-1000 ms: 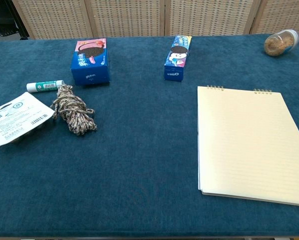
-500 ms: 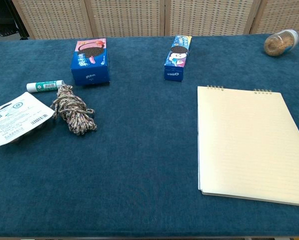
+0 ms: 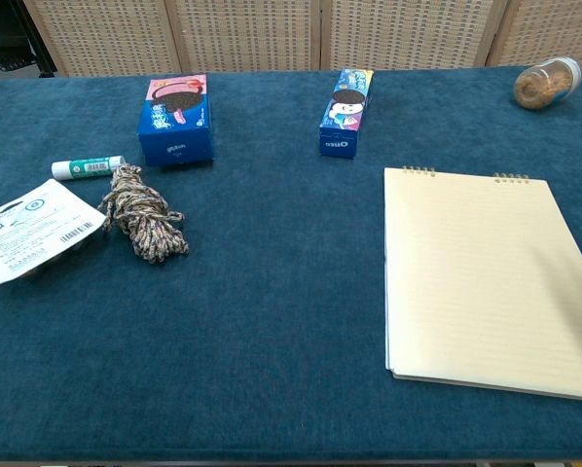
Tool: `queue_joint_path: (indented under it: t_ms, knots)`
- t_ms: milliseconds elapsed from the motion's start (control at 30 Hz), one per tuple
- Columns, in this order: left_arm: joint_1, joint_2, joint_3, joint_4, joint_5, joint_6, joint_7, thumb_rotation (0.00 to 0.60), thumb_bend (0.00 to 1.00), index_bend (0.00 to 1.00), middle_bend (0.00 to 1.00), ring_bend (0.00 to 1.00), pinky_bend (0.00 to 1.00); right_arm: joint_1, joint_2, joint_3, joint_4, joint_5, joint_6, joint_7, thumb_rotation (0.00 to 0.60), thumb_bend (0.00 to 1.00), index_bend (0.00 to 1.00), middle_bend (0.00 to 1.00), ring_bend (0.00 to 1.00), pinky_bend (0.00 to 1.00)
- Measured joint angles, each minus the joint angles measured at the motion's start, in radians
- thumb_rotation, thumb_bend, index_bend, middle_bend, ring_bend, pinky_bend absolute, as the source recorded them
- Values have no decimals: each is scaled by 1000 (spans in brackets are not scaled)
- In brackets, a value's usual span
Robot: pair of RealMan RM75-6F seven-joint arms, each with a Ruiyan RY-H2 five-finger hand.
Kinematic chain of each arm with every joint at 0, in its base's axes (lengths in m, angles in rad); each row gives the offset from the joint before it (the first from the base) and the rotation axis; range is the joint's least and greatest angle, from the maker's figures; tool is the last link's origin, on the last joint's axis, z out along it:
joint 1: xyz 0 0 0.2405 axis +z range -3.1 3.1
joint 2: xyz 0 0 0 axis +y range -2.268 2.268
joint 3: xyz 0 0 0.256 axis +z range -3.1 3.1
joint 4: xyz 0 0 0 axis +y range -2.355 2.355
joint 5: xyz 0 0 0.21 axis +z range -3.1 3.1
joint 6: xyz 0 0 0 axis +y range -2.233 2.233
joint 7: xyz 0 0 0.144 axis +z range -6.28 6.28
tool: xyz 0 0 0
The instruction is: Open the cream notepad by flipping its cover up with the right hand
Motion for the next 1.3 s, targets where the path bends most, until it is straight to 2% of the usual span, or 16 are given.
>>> queue_joint_path:
  t_ms: [200,767,1300]
  knots:
    - [0,1,1,-2,1,0,0,600,0,0,0,0,0,4,-40,-8,57,-20,10,11,600,0,284,0,0,0]
    - [-4,-3,1,-3,-6,-12,10,600,0,0,0,0,0,7,-63,-44,80,-49,3,2,600,0,284,0,0,0]
    - [-9,-2,-1,-5,-14,-20,10,600,0,0,0,0,0,15,-104,-42,132,-38,-13,-17,600,0,284,0,0,0]
